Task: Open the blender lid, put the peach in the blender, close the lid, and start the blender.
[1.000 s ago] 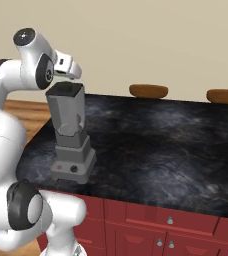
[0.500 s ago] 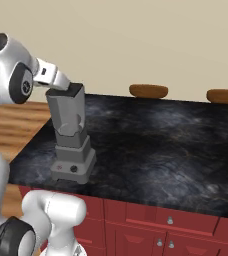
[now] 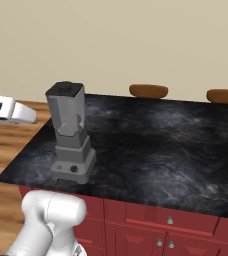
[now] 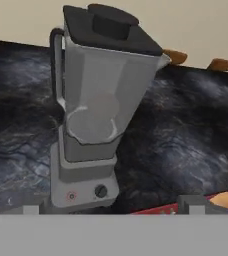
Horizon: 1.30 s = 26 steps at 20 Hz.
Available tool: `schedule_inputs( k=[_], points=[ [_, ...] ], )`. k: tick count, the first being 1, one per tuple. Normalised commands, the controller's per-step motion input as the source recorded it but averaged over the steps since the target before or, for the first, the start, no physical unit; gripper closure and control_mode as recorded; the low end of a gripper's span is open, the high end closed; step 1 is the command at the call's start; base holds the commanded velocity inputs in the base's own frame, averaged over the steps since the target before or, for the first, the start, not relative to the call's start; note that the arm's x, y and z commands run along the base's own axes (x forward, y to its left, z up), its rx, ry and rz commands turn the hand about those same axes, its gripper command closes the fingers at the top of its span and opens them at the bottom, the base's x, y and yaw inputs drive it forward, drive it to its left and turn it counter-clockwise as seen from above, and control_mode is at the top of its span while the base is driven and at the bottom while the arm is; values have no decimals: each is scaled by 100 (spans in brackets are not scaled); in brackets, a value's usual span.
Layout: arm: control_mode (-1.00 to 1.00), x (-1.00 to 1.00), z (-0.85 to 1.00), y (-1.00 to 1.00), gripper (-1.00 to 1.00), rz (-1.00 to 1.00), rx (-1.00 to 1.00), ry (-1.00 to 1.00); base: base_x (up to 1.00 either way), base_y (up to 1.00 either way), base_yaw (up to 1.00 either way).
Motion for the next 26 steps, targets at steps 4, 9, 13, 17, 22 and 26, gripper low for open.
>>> schedule_inputs(
  k=[4,9,13,17,22,26],
  points=[
    [-100,-31,-86,39,-100,-4,-35,17,0,0,0],
    [-100,9,-66,5,-100,-1,-28,20,0,0,0],
    [-100,35,-65,0,-100,-2,-27,19,0,0,0],
    [-100,35,-57,-5,-100,-4,-19,2,0,0,0],
    [-100,40,-39,-22,-100,-8,-3,0,0,0,0],
    [-100,36,-19,-38,-100,-3,0,6,0,0,0]
  ],
)
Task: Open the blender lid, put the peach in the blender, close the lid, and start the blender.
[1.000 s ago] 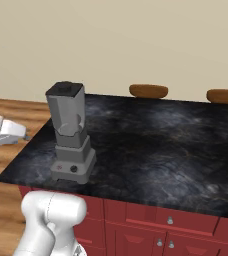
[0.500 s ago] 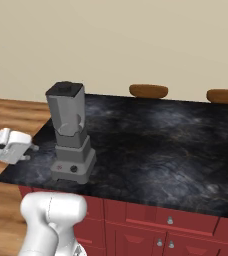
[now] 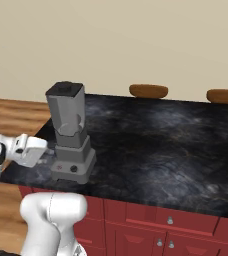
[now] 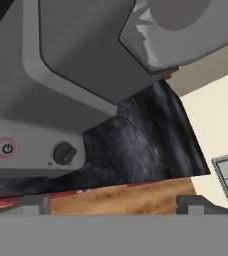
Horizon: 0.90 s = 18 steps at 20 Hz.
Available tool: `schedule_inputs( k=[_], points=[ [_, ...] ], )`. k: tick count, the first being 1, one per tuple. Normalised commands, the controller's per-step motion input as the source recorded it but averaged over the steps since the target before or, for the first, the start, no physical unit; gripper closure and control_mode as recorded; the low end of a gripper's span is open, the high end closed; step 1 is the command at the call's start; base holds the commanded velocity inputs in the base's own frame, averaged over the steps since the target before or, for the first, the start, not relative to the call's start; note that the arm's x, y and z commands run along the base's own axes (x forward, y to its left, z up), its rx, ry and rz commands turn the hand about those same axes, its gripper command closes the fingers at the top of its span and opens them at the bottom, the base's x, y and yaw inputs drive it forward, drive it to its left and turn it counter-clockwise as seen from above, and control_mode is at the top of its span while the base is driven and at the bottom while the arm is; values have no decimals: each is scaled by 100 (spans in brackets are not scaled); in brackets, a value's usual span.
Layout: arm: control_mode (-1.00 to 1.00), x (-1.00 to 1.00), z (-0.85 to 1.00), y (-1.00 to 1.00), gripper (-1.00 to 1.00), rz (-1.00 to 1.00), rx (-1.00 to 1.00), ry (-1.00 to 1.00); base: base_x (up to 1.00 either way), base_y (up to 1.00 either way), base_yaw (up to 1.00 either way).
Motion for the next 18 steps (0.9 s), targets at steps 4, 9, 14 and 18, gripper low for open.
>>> schedule_inputs(
  k=[4,9,14,18],
  points=[
    [-100,22,-30,-36,-100,0,0,2,0,0,0],
    [-100,0,-45,-13,-100,0,0,0,0,0,0],
    [-100,1,-22,-3,-100,0,2,0,0,0,0],
    [-100,12,0,0,-100,0,0,0,0,0,0]
  ],
)
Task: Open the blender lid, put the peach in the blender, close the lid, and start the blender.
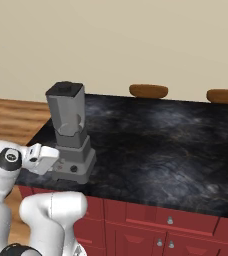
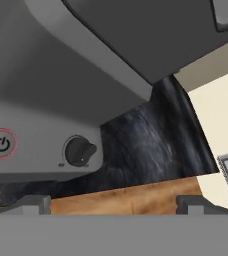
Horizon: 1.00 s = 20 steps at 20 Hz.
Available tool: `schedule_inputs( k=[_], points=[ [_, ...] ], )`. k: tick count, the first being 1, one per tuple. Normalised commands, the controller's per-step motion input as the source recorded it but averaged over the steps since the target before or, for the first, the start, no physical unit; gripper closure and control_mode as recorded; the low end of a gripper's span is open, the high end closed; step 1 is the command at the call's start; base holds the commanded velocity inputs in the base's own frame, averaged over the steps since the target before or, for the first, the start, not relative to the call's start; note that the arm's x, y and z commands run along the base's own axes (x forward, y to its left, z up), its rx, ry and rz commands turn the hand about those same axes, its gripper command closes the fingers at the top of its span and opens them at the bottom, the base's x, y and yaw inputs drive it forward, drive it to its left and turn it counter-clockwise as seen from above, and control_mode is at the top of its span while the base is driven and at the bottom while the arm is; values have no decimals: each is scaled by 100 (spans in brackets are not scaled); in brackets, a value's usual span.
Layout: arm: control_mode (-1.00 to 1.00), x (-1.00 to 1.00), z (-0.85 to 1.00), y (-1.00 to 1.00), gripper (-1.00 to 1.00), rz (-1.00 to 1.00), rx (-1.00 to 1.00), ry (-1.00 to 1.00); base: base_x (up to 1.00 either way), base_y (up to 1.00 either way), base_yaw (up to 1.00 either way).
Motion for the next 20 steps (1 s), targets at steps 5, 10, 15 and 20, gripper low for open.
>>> schedule_inputs(
  k=[5,10,15,20],
  points=[
    [-100,14,0,0,-100,0,0,0,0,0,0],
    [-100,15,-4,1,-100,1,0,0,0,0,0],
    [-100,11,-11,10,-100,1,0,0,0,0,0],
    [-100,16,-15,13,-100,1,0,0,0,0,0]
  ],
)
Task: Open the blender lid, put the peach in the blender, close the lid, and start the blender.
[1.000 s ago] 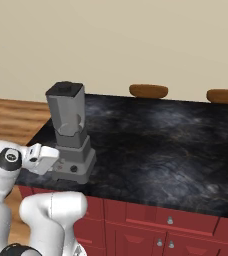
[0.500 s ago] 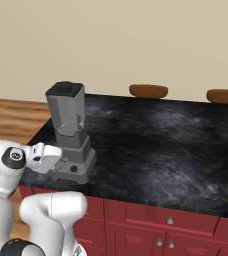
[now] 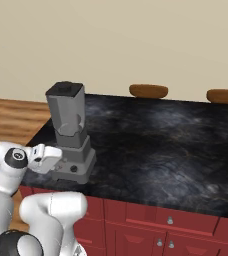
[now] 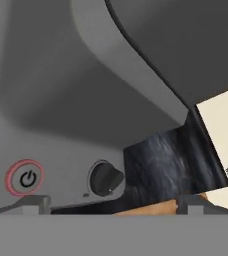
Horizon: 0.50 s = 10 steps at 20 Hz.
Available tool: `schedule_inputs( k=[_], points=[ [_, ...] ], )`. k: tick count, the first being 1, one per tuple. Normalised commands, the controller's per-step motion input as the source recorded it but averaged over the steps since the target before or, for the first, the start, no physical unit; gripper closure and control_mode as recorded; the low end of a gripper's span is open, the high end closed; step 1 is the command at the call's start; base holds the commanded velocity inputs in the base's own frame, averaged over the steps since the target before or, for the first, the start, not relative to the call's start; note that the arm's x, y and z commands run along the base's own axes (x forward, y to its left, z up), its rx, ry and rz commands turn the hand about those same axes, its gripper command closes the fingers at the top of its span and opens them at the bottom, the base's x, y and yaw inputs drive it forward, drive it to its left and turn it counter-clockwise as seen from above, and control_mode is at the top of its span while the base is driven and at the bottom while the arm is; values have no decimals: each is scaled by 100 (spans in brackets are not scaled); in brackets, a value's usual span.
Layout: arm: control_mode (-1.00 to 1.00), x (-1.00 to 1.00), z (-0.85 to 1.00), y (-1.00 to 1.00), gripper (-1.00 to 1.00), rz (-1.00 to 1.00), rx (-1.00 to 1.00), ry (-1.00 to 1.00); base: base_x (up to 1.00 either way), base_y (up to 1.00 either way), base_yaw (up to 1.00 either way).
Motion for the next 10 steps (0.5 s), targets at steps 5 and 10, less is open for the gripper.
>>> schedule_inputs(
  k=[5,10],
  points=[
    [-100,25,-8,1,-100,1,0,0,0,0,0],
    [-100,24,-11,0,-100,0,0,0,0,0,0]
  ],
)
